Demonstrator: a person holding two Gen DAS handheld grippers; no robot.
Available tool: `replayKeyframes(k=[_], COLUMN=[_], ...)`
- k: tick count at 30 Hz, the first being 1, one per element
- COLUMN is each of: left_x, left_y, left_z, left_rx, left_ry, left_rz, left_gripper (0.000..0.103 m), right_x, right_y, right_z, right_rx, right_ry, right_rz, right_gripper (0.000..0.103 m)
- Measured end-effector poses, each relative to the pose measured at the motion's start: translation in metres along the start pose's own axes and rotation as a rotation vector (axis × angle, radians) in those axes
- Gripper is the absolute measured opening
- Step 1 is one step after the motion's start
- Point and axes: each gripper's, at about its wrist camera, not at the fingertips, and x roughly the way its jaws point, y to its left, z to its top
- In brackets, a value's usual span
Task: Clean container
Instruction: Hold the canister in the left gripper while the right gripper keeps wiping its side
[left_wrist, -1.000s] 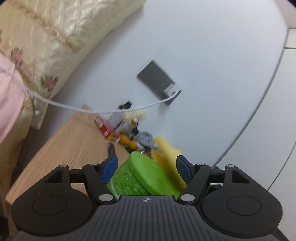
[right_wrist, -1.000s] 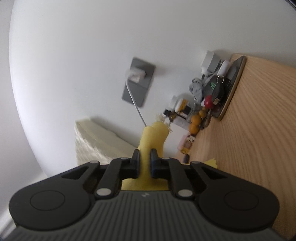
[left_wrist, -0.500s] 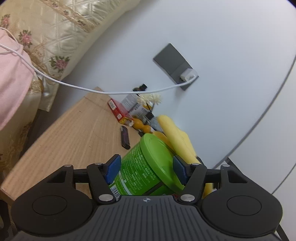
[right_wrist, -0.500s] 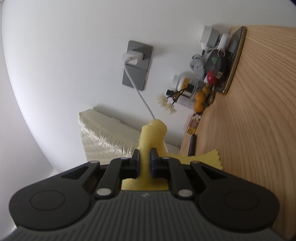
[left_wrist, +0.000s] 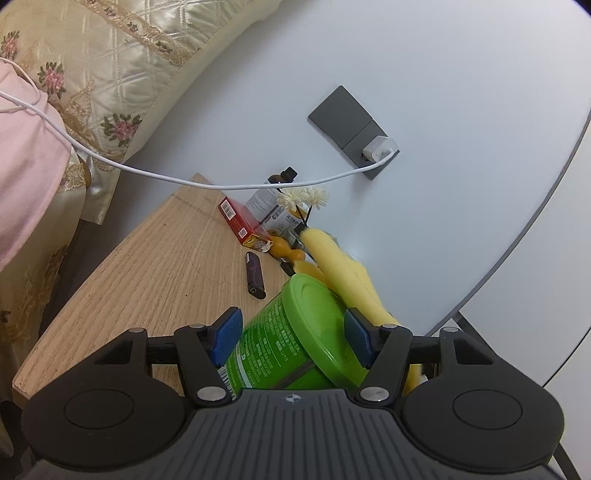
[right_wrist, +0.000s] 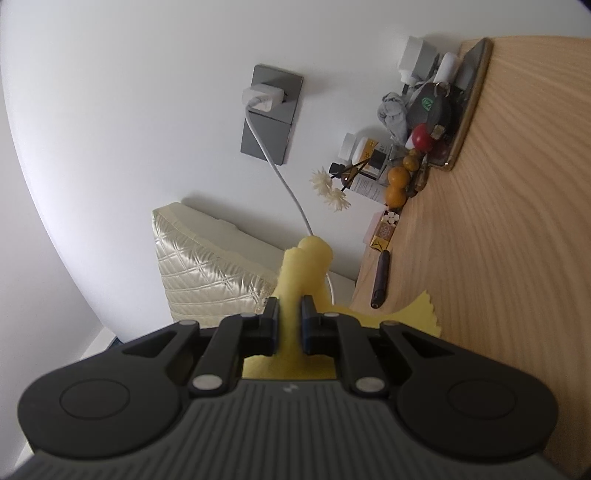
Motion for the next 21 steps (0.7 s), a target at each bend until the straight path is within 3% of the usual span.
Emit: replayKeyframes(k=[5,15,21], left_x=[0.000,0.001,0.001], left_y=[-0.002,-0.004,-0.003], left_z=[-0.002,-0.002,-0.003], left_rx=[0.006,0.017,0.025], left_ry=[-0.007,-0.008,-0.009], left_rz=[0.004,0.015,0.012], left_gripper=[0.066,0.066,0.066], right_x=[0.002,-0.034,-0.016], right_y=[0.000,0.008,0.004], right_z=[0.002,-0.007,-0.003], right_rx=[-0.006,-0.006,-0.011], right_ry=[0.009,-0.002,-0.002], right_rz=[-0.005,-0.018,-0.009], right_gripper=[0.013,0.013,0.013])
